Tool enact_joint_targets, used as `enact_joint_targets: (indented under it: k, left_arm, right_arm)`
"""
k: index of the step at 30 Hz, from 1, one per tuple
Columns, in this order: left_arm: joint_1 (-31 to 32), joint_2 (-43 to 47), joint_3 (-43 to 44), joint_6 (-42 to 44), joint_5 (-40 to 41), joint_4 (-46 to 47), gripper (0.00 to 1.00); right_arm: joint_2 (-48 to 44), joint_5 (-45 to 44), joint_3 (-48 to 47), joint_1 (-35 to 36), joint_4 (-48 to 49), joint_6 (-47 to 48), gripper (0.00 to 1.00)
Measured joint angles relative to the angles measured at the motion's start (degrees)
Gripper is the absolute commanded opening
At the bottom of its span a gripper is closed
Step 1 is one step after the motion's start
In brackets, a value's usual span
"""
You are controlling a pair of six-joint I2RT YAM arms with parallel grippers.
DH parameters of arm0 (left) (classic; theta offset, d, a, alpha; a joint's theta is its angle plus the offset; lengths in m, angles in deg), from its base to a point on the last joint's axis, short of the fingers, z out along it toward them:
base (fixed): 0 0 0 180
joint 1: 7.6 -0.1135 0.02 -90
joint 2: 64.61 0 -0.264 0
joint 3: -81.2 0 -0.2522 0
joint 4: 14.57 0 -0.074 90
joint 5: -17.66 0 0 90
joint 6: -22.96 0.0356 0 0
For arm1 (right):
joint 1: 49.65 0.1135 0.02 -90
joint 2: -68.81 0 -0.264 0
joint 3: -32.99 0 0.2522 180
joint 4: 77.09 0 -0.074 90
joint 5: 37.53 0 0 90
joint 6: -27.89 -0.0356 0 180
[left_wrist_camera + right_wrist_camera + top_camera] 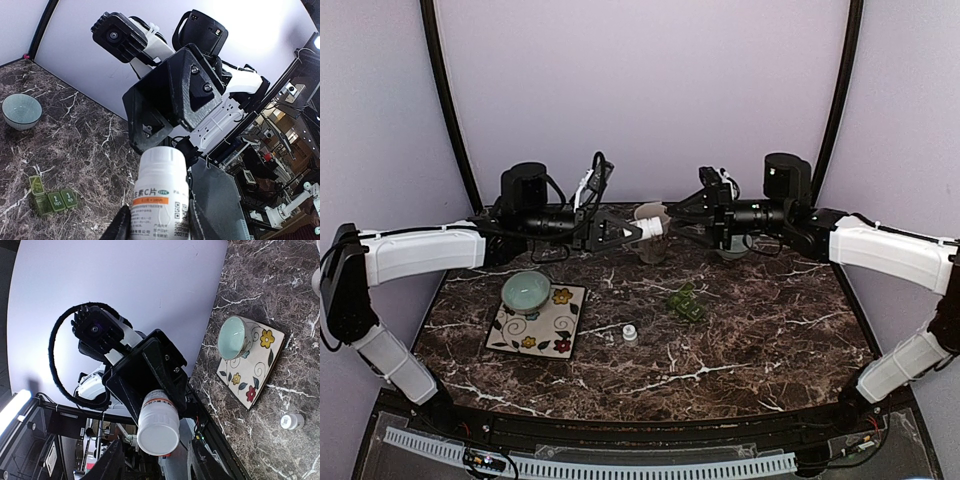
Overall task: Sort the pills into containers
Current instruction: Unscrew the lid of the pill bottle.
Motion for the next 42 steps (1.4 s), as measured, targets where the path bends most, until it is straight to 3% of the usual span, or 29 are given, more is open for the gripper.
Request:
enact_joint_targets:
  k: [21,30,32,36,42]
  left_arm:
    - [0.0,-2.23,0.59,-0.02,-0.31,0.09,0.0]
    - [-0.04,-2.69,1.22,-0.04,-0.48,0.24,0.0]
    - [-0.04,-2.69,1.33,-0.02,-0.5,0.28,0.0]
    - [-0.04,-2.71,1.51,-0.02,-0.74,0.26,0.0]
    - [-0.24,-2.73,1.53,0.17,-0.92,0.26,0.0]
  right_arm:
    - [3.1,0.66,-0.11,0.94,1.18,-1.03,0.43]
    - [4.46,1.09,-1.31,1.68,2.12,-1.27,0.36]
    - [4.72,1.33,-1.38,2.1,2.32,-1.27,0.32]
    - [4.92,1.49,-1.44,2.36,2.56,-1.16,0.13]
    - [4.98,1.33,-2.6,2.34,0.31,0.85,0.02]
